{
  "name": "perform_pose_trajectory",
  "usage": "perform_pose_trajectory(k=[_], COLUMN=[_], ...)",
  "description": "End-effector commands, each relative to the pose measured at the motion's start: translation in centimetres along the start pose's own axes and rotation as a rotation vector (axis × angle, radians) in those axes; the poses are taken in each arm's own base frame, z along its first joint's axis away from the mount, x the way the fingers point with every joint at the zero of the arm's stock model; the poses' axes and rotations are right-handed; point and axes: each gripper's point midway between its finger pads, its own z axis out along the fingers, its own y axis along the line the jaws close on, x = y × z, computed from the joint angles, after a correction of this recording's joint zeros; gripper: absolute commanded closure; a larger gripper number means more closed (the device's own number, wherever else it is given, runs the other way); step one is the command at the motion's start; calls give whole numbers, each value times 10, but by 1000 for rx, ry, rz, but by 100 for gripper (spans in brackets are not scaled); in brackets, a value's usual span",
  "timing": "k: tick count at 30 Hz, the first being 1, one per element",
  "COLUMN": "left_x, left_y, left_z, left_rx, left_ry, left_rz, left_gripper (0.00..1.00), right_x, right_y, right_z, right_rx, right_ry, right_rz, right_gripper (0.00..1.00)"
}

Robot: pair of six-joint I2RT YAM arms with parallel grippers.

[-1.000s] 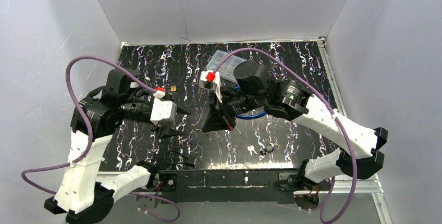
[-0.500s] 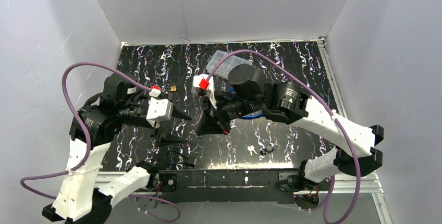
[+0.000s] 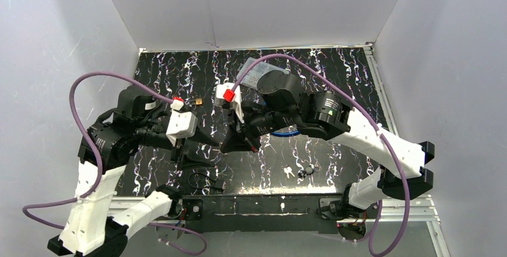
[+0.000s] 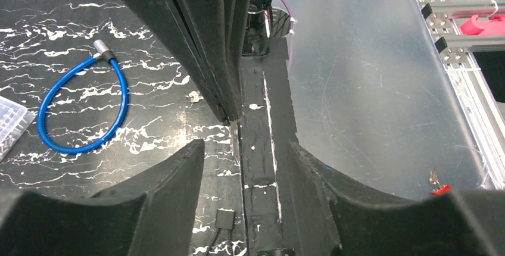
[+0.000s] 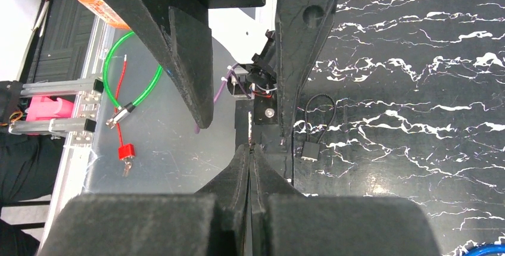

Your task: Unlock with the key

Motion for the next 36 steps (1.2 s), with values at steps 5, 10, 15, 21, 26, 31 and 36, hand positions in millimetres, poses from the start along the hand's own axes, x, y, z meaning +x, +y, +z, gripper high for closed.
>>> perform_pose_trajectory(k=[5,10,15,21,26,31,36], left_x=[-8,-5,-3,-6,-5,-3,-1], left_y=[0,2,11,21,21,16,12], left_z=[-2,-2,-3,-6,-7,-9,-12], left_rx=[-7,-9,-53,-93,-98,-87,-82], left_ry=[13,39,59,91,102,122,126], left_rz=[-115,-154,-169,-183,-188,-192,-151], left_gripper=[59,61,68,76,100,100,75], right_x=[-15,-16,-16,-18,-18,-15,-12], right_y=[4,1,1,-2,-8,-13,-12], right_z=[-4,-4,-3,1,4,3,1], right_rx=[-1,11,15,27,57,81,82], right_ry=[-26,-24,-18,-12,-4,4,8], right_rz=[-45,-54,-56,-61,-58,-62,-61], right_gripper=[99,99,99,99,99,99,99])
